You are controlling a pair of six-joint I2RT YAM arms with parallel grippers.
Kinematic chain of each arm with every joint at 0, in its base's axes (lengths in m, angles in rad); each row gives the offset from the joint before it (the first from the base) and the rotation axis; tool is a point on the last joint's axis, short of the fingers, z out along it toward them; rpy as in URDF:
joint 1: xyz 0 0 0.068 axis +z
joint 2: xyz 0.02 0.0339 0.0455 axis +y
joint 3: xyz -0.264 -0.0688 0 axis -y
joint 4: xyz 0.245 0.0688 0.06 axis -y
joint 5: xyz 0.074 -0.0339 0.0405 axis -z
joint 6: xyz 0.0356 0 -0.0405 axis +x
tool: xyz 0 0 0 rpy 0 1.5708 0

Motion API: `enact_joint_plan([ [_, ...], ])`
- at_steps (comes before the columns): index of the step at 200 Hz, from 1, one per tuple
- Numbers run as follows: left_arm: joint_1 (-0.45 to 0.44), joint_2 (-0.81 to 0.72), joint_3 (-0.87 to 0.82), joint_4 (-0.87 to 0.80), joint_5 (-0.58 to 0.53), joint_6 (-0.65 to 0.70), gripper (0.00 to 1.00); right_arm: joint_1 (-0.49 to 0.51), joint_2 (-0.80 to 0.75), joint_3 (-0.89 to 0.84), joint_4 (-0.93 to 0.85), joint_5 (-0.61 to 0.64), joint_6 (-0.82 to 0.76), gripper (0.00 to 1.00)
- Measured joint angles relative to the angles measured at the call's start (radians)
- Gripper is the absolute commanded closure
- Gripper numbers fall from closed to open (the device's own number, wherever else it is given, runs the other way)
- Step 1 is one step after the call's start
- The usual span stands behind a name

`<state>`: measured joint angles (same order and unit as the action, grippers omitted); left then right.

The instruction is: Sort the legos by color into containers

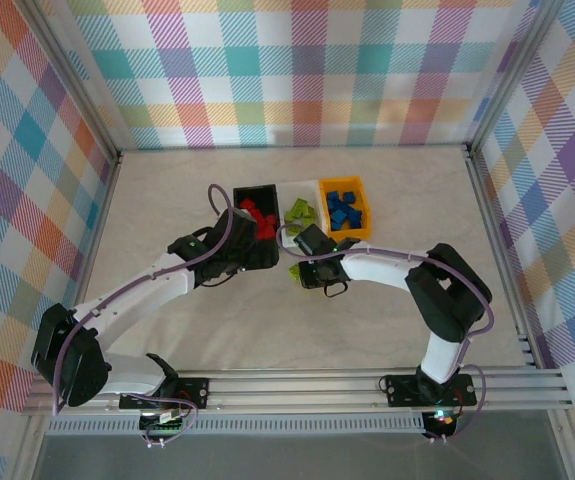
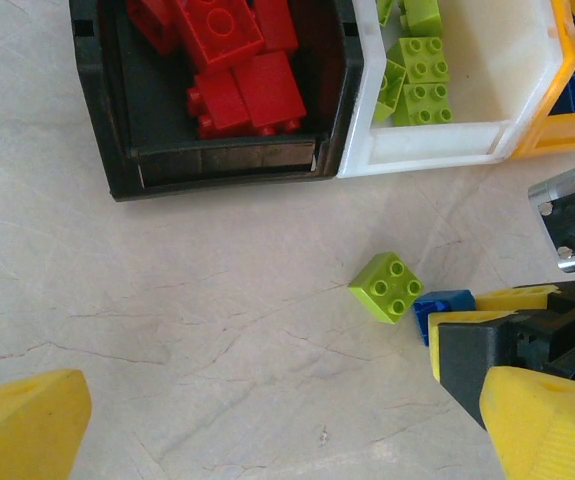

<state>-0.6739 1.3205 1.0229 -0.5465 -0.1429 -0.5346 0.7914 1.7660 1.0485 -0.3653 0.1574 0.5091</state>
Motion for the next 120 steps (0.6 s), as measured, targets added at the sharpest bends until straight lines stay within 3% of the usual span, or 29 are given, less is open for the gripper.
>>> enact_joint_plan([
  [44, 0.000, 0.005, 0.000, 0.000, 0.003, 0.002, 0.00, -0.023, -0.126, -0.026, -0.010, 0.014, -0.005, 0.77],
  [76, -0.014, 0.039, -0.002, 0.001, 0.005, 0.004, 0.00, -0.147, -0.260, -0.003, -0.025, 0.015, -0.040, 0.78],
  [120, -0.050, 0.090, -0.002, 0.005, 0.007, 0.004, 0.00, -0.324, -0.156, 0.194, -0.047, 0.027, -0.093, 0.78],
])
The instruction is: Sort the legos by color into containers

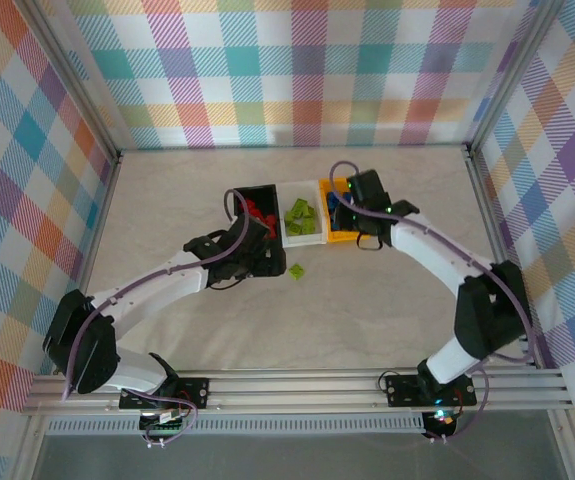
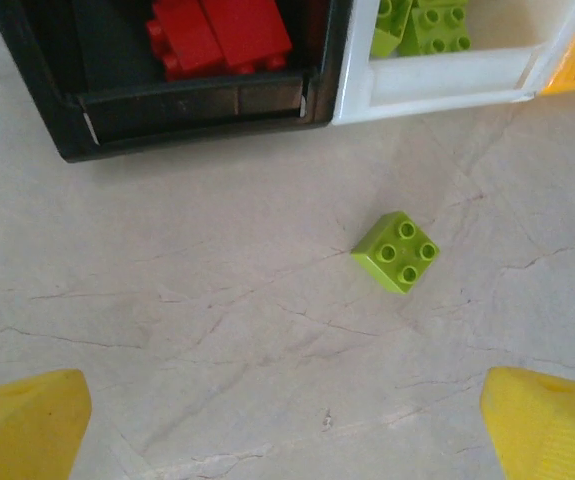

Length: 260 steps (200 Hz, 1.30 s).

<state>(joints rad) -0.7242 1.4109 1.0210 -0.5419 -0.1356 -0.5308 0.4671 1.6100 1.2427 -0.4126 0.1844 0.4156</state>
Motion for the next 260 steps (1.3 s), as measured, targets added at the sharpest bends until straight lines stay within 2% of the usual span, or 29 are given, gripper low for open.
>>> enact_joint_plan([
  [35, -0.022, 0.040, 0.000, 0.002, 0.000, 0.003, 0.00, -0.050, 0.216, 0.188, -0.024, 0.005, -0.021, 0.72],
  [72, -0.039, 0.101, 0.013, 0.003, 0.007, 0.023, 0.00, -0.075, 0.368, 0.315, -0.068, 0.004, -0.031, 0.41],
  [86, -0.043, 0.133, 0.027, 0.003, 0.016, 0.031, 0.00, -0.078, 0.369, 0.317, -0.077, -0.003, -0.030, 0.34],
  [99, -0.046, 0.160, 0.041, 0.003, 0.024, 0.037, 0.00, -0.078, 0.359, 0.317, -0.076, -0.016, -0.032, 0.31],
  [132, -0.053, 0.251, 0.110, 0.003, 0.048, 0.061, 0.01, -0.074, 0.217, 0.211, -0.036, -0.058, -0.027, 0.29],
  [170, -0.066, 0.391, 0.220, 0.019, 0.068, 0.086, 0.07, -0.047, -0.035, -0.014, 0.030, -0.092, -0.010, 0.29],
  [200, -0.072, 0.507, 0.314, 0.010, 0.064, 0.108, 0.13, -0.031, -0.150, -0.164, 0.055, -0.111, 0.003, 0.29],
  [224, -0.074, 0.579, 0.370, -0.016, 0.048, 0.125, 0.21, -0.029, -0.217, -0.245, 0.054, -0.115, 0.018, 0.29],
  [260, -0.078, 0.636, 0.419, -0.062, 0.007, 0.151, 0.44, -0.029, -0.278, -0.282, 0.058, -0.114, 0.022, 0.29],
])
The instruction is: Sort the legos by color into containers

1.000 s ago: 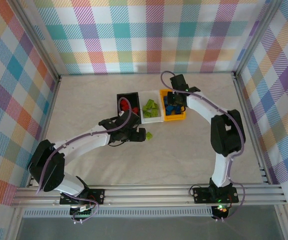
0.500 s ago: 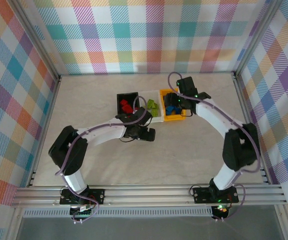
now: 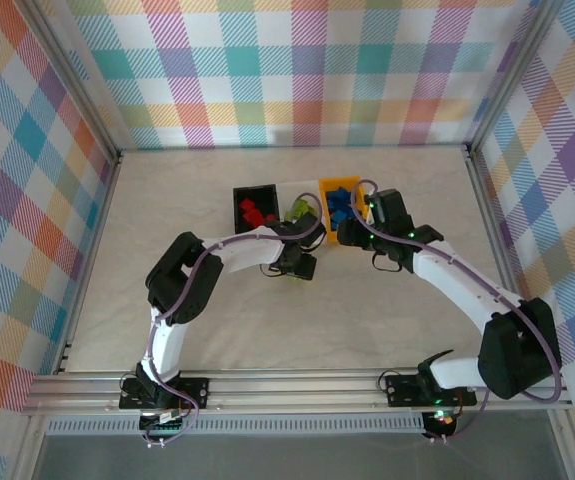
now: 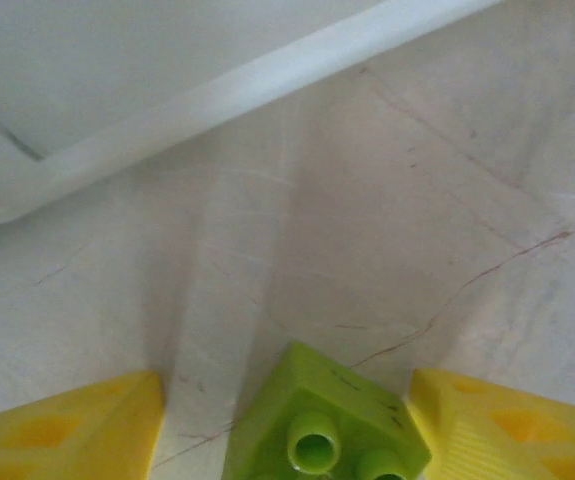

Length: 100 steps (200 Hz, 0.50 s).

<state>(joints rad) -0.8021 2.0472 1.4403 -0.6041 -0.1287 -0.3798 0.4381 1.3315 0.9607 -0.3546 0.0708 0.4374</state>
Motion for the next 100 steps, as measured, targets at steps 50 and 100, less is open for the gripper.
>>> enact_joint_plan([
  [50, -0.036, 0.000, 0.003, -0.022, -0.019, 0.005, 0.60, 0.000, -0.008, -0.003, 0.014, 0.013, 0.000, 0.28],
  [100, -0.053, -0.051, 0.003, -0.026, -0.014, -0.005, 0.62, 0.000, -0.013, -0.022, 0.022, 0.026, 0.005, 0.28],
])
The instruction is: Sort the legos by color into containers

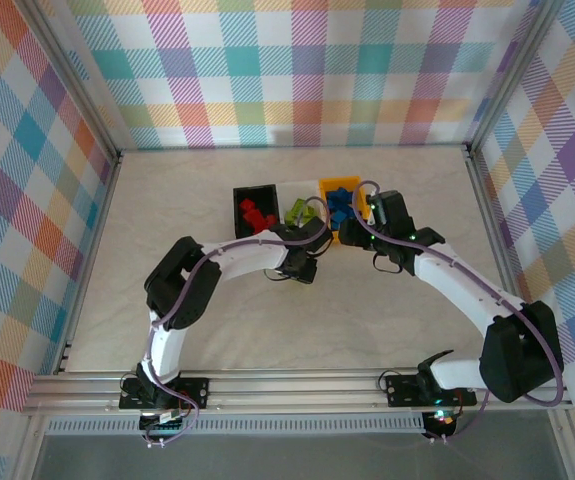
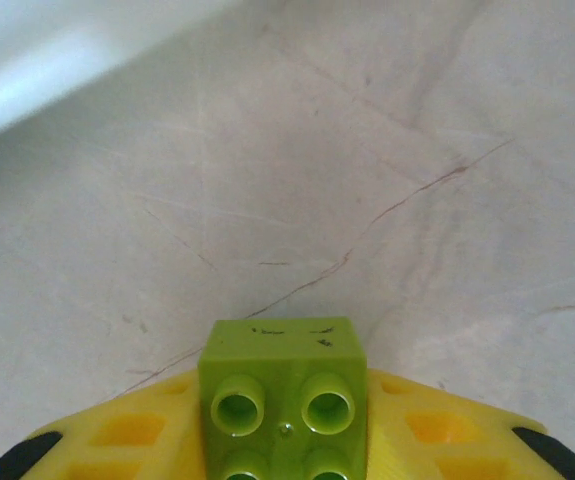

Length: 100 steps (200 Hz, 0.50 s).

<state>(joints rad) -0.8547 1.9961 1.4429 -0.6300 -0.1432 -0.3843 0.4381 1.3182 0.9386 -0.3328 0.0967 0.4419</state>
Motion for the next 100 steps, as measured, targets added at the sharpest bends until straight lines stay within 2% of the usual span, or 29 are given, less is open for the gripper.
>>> enact_joint_plan([
  [17, 0.004, -0.041, 0.028, -0.021, 0.000, -0.004, 0.63, 0.000, -0.010, -0.016, 0.000, 0.001, 0.006, 0.28],
  [57, 0.056, -0.042, 0.255, -0.049, -0.008, -0.008, 0.64, 0.000, -0.034, -0.034, 0.001, 0.007, 0.016, 0.27],
  [100, 0.152, 0.154, 0.576, -0.085, -0.051, -0.004, 0.63, 0.000, -0.061, -0.042, 0.000, 0.008, 0.018, 0.26],
])
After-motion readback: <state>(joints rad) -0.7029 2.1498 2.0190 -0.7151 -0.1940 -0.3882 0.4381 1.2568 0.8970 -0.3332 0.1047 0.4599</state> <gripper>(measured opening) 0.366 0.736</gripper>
